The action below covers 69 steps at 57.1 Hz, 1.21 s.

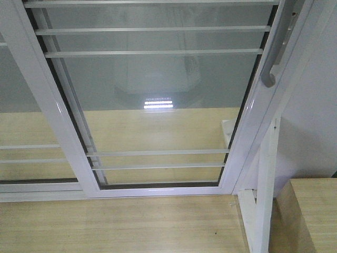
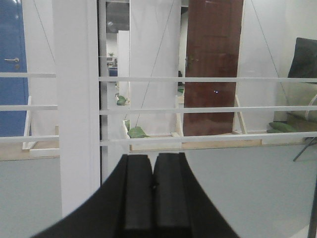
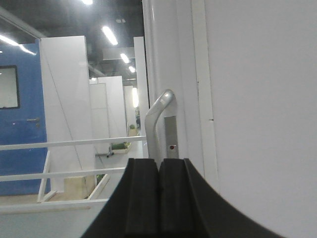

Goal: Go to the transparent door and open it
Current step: 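Drive the base up close to the glass door and stop, then raise both grippers toward the door, right gripper toward the grey handle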

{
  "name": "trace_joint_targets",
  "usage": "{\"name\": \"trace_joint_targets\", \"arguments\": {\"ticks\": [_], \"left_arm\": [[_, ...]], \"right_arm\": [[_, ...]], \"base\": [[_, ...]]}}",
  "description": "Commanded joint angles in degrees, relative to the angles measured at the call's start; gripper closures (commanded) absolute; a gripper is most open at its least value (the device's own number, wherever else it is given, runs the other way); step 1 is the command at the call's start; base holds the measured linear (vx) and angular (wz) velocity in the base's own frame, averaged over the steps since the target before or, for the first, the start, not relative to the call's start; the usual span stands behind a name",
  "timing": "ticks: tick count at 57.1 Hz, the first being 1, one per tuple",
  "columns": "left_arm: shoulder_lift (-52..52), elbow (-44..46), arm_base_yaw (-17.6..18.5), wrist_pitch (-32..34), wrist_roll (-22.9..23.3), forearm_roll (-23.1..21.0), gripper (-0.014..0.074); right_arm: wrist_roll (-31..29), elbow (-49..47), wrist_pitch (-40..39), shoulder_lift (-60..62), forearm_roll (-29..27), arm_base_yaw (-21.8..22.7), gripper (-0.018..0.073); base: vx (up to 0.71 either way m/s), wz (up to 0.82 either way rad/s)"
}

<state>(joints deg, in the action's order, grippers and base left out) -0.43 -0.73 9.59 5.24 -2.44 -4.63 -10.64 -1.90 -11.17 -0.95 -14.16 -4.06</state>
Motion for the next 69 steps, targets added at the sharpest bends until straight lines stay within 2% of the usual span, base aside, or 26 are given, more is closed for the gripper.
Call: {"name": "trace_joint_targets", "arguments": {"ticks": [1, 8, 16, 28, 37, 56, 64, 69], "left_arm": [[3.1, 6.0, 0.1, 4.8, 0.2, -0.2, 0.0599], [11.7, 14.0, 0.1, 4.1, 0.1, -0.2, 0.0599], [26.2, 25.0, 0.1, 4.1, -0.7, -0.1, 0.0599], [48.5, 41.2, 0.1, 4.7, -1.8, -0.1, 0.0599], [59.2, 47.6, 0.1, 6.5, -1.7, -0.2, 0.0599], [64.2, 48.7, 0.1, 7.4, -1.1, -0.2, 0.0587], [64.2, 48.7, 0.1, 7.4, -1.1, -0.2, 0.0531], [64.2, 48.7, 0.1, 7.4, -1.1, -0.2, 0.0467]], "right_arm": [[-2.1, -7.3, 3.1, -3.7, 0.3, 0.2, 0.0561], [-5.2, -16.7, 9.6, -12.7, 0.4, 0.2, 0.0561], [-8.8, -27.6, 12.3, -26.1, 0.5, 0.2, 0.0561], [-11.3, -39.6, 12.5, -44.2, 0.5, 0.2, 0.0561], [-11.3, -42.9, 10.8, -52.3, 0.4, 0.2, 0.0561], [-9.2, -42.9, 10.8, -56.0, 0.2, 0.2, 0.0557], [-9.5, -42.9, 11.7, -55.9, 0.2, 0.2, 0.0515], [-9.5, -42.9, 13.4, -55.9, 0.2, 0.2, 0.0446]], "base": [[0.0, 0.0], [0.0, 0.0], [0.0, 0.0], [0.0, 0.0], [0.0, 0.0], [0.0, 0.0], [0.0, 0.0], [0.0, 0.0]]}}
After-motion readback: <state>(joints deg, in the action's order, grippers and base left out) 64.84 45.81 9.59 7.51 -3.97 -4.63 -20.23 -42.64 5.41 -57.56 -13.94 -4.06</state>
